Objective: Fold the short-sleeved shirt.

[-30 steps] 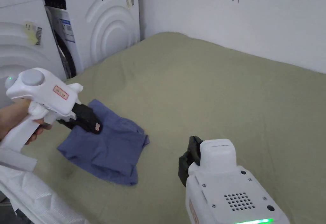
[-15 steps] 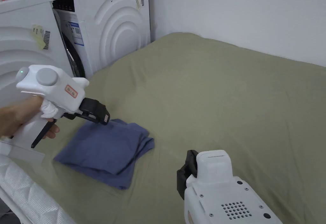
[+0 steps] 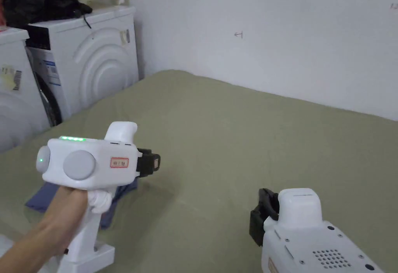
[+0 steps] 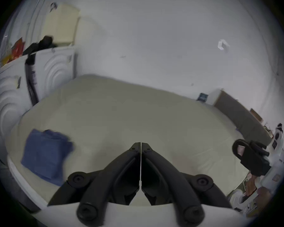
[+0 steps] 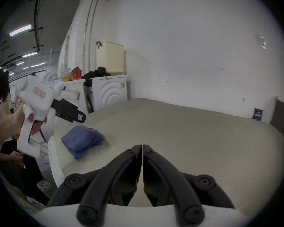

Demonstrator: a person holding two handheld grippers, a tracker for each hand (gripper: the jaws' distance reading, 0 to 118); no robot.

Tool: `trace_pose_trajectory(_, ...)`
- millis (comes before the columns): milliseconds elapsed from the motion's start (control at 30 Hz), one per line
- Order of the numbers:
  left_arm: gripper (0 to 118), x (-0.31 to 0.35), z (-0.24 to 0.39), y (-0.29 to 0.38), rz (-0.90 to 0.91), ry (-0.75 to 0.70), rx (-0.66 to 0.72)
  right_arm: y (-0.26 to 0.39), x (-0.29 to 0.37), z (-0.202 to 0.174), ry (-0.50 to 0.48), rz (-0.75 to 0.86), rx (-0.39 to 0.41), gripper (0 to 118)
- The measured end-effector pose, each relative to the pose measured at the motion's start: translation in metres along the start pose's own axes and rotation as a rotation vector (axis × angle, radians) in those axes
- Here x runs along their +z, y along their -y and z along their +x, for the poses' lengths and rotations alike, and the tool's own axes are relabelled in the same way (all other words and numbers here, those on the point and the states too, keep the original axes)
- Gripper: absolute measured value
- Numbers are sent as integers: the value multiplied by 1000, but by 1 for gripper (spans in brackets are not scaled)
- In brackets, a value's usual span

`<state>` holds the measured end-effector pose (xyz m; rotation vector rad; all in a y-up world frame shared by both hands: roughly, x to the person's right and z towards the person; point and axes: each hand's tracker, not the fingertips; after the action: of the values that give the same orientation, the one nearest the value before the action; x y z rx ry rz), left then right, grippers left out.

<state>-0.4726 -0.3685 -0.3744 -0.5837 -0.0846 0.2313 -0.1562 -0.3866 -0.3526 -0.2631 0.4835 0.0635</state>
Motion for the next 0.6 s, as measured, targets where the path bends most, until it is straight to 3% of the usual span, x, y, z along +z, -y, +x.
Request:
trace_pose_trajectory(167, 2, 17, 161, 42, 164, 114, -34, -11, 90, 82, 170, 37, -25, 7)
trace_pose_trajectory(333, 2, 23, 293, 68, 288, 72, -169, -9, 159, 142, 331, 75, -10, 7)
trace_pose_trajectory(467, 2, 25, 342, 76, 357, 9, -239, -6, 184, 170, 438, 97, -27, 7)
trace_pose_trajectory(600, 2, 32, 354, 80, 393, -28, -271, -4, 196, 181, 476, 134, -55, 7)
